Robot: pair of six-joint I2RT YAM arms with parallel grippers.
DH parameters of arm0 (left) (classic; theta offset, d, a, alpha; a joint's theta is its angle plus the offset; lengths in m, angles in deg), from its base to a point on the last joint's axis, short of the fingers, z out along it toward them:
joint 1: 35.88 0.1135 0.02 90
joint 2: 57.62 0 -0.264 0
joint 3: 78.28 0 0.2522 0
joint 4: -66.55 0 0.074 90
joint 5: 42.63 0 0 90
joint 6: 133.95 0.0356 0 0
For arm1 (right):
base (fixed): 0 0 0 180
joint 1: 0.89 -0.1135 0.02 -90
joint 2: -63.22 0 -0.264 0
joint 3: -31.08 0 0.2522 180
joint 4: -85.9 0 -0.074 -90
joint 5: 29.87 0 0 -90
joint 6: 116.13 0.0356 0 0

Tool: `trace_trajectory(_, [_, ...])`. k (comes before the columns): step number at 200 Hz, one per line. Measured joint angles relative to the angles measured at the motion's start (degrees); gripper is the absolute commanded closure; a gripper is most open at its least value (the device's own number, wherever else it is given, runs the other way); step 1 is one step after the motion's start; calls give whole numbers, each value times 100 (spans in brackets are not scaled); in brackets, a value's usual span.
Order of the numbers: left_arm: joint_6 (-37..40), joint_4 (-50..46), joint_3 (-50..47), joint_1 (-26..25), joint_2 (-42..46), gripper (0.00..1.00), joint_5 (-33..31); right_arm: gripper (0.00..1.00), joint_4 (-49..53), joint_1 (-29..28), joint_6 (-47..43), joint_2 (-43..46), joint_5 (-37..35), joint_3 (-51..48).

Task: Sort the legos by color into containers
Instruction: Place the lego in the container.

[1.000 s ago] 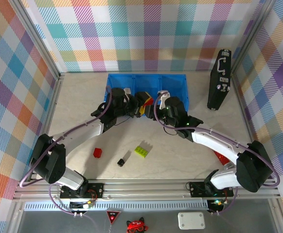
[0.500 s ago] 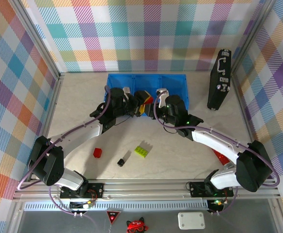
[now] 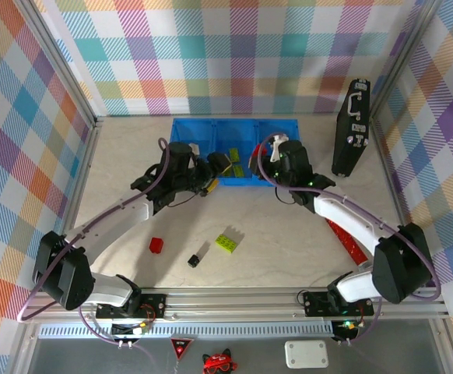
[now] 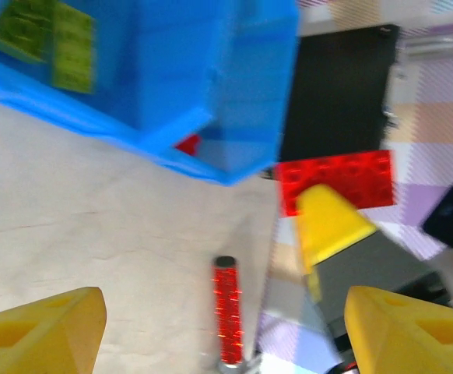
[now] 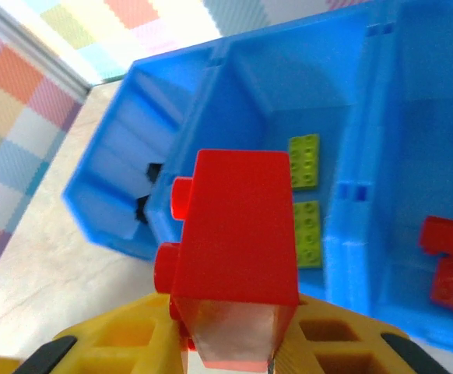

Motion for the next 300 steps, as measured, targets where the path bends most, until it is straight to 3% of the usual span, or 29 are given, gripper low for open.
trace_trajectory(67, [2076, -3082, 697, 101, 350, 20, -1419, 72, 1207, 1078, -249, -1631, 323, 1394])
trace_trajectory(116, [2533, -4133, -76, 385, 566, 19, -2151, 71, 2122, 1222, -560, -3025, 389, 2824])
trace_trajectory(201, [2422, -4339, -1235, 1338, 1093, 19, -2181, 70, 3104, 1261, -986, -4336, 94, 4258])
trace_trajectory(300, [2223, -3832, -2004, 1421, 990, 28, -1685, 63, 3458, 1261, -1095, -4503, -68, 4638])
